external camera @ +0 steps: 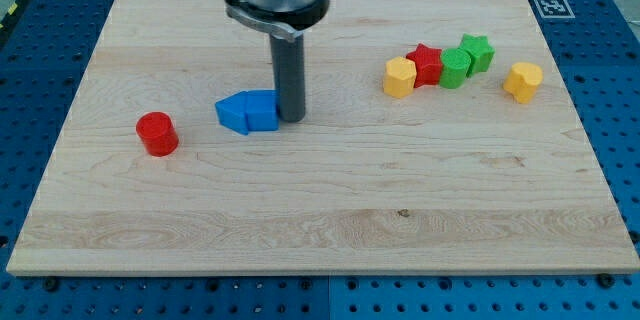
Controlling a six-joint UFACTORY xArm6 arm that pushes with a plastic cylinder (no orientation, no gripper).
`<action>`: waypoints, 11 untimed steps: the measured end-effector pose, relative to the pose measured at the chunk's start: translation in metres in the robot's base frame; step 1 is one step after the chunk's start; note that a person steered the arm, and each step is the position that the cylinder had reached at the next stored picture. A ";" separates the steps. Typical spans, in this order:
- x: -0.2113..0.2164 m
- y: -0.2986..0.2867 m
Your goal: Separate the blue triangle from blue cube
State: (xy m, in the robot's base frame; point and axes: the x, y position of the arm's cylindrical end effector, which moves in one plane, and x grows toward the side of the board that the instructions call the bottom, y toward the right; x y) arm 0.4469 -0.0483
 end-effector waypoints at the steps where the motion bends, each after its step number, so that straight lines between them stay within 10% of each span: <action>1: 0.000 -0.025; 4: -0.046 -0.032; 7: 0.035 0.005; 11: 0.013 -0.107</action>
